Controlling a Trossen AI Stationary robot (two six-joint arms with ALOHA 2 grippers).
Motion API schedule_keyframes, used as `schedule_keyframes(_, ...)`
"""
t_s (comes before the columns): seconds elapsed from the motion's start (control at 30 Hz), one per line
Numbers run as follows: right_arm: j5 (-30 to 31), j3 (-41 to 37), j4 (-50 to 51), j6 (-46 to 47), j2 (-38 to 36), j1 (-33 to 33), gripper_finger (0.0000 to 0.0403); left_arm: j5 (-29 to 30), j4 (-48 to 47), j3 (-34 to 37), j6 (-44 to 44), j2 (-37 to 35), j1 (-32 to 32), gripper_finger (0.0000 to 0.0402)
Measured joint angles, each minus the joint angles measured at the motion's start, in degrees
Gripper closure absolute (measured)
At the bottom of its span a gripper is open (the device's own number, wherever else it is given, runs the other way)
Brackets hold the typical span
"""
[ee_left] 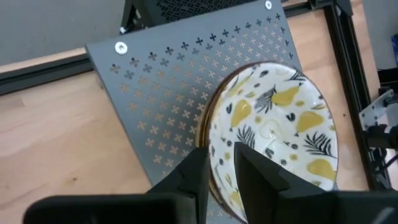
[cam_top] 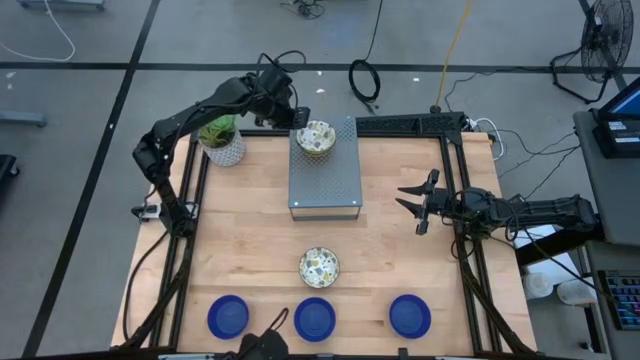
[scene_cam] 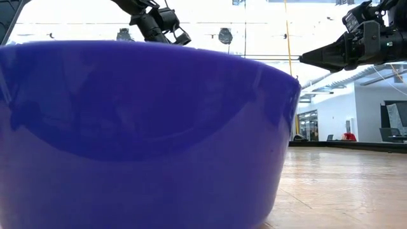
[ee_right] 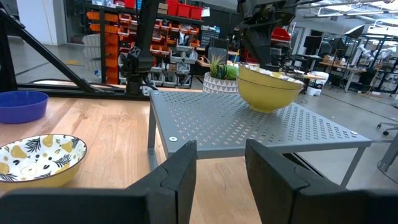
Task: Pick & Place Mini bowls
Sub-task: Stack the left yellow patterned bowl on the yellow patterned bowl on the shelf, then stack the yellow patterned bowl on the yellow patterned bowl on the shelf
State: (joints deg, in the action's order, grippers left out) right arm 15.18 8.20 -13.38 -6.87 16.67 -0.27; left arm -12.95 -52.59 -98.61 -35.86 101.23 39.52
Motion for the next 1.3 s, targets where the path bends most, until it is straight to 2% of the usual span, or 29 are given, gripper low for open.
schedule_keyframes(0.27, 0.0, 0.0, 0.0, 0.0, 0.0, 0.0, 0.0275, -0.2, 4.2, 0.0, 1.5, 0.0, -1.1, 0.0352)
schedule_keyframes(0.37, 0.0, 0.0, 0.0, 0.0, 0.0, 0.0, 0.0275, -2.2, 8.4, 0.0, 4.2, -0.2, -1.0, 0.0360)
schedule_keyframes(0.53, 0.0, 0.0, 0.0, 0.2, 0.0, 0.0, 0.0275, -5.2, 14.5, 0.0, 3.8, -1.8, -0.6, 0.0369)
schedule_keyframes(0.67, 0.0, 0.0, 0.1, 0.4, 0.0, 0.0, 0.0275, -5.1, 16.4, 0.0, 3.7, -4.6, -0.5, 0.0375)
schedule_keyframes(0.93, -0.3, 0.0, 1.0, 4.5, 0.0, 0.0, 0.0275, -3.8, 14.2, 0.0, 6.3, -13.9, -1.0, 0.0397)
schedule_keyframes(1.07, -0.8, 0.0, 1.8, 8.0, 0.0, 0.0, 0.0275, 3.4, 7.9, -0.1, 12.3, -19.5, -5.9, 0.0389)
schedule_keyframes(1.2, -6.8, 0.0, 2.0, 11.1, 0.0, 0.0, 0.0275, 18.1, -0.5, 1.1, 18.9, -24.2, -15.6, 0.0398)
schedule_keyframes(1.3, -12.6, -1.5, -1.9, 14.2, 0.0, 0.0, 0.0275, 30.7, -0.6, 6.2, 19.2, -27.8, -24.0, 0.0392)
